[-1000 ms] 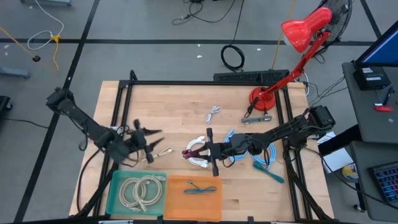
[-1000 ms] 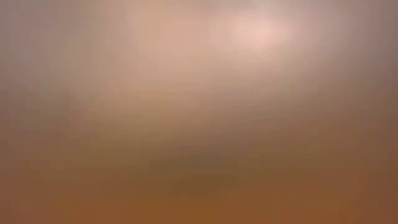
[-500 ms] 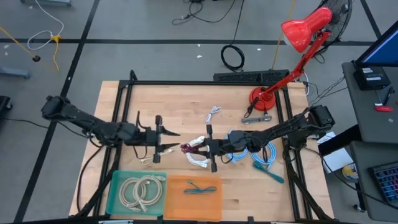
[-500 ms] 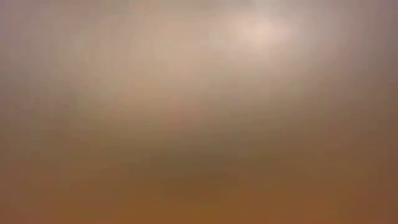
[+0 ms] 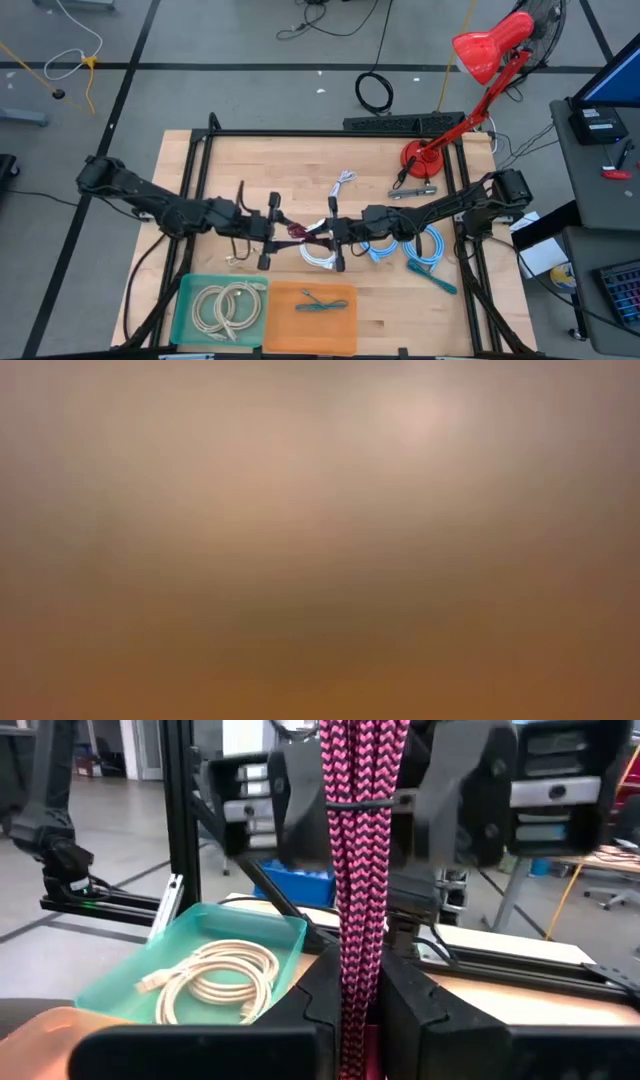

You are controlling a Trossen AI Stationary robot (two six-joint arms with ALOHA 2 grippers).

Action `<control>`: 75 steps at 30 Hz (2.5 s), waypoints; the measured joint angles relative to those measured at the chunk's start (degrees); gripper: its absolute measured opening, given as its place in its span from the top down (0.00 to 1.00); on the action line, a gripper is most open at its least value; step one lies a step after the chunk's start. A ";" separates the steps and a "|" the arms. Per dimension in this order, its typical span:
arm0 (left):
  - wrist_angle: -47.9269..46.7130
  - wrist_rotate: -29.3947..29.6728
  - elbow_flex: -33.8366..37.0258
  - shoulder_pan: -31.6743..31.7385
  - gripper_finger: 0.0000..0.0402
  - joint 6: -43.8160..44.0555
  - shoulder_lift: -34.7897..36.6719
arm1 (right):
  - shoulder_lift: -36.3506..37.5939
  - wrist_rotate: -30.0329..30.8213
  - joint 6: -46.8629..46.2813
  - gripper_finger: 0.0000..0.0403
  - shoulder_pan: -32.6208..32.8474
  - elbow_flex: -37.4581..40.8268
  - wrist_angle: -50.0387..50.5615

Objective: Pick & Place USB Port
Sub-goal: Put the red charger cable into the orange bin

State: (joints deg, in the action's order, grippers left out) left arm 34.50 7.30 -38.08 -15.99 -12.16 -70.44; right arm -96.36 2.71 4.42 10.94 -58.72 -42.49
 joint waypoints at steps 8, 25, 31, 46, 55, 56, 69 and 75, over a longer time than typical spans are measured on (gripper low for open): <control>0.58 0.18 -0.92 1.40 0.61 0.85 -2.38 | 0.04 0.05 -0.01 0.93 0.00 0.00 -1.11; -16.08 2.41 -1.03 1.58 0.97 6.84 5.75 | 0.11 1.07 1.71 0.83 1.21 -0.09 1.07; -29.94 3.92 -1.13 1.66 0.97 11.75 12.37 | 0.13 0.36 1.01 0.78 1.44 -0.09 1.11; -40.63 13.56 -6.70 -2.32 0.97 13.42 14.19 | 0.09 0.16 -0.74 0.65 1.46 -0.02 1.08; -50.06 9.91 -6.72 -1.55 0.97 18.27 13.44 | -0.65 0.34 -0.94 0.64 1.00 -0.02 -4.46; -50.62 8.79 -6.74 -1.42 0.97 18.09 13.44 | -1.17 0.31 -1.48 0.64 0.79 -0.02 -5.10; -57.85 12.26 -14.36 -3.38 0.97 16.09 8.46 | -7.82 0.02 -7.60 0.57 -1.99 0.04 -16.74; -57.66 12.29 -14.35 -3.33 0.97 17.21 3.58 | -7.85 0.05 -5.17 0.54 -0.64 0.02 -19.51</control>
State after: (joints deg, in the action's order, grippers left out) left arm -23.16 19.59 -52.42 -19.31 5.05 -66.86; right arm -104.20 2.76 -0.75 10.30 -58.70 -62.00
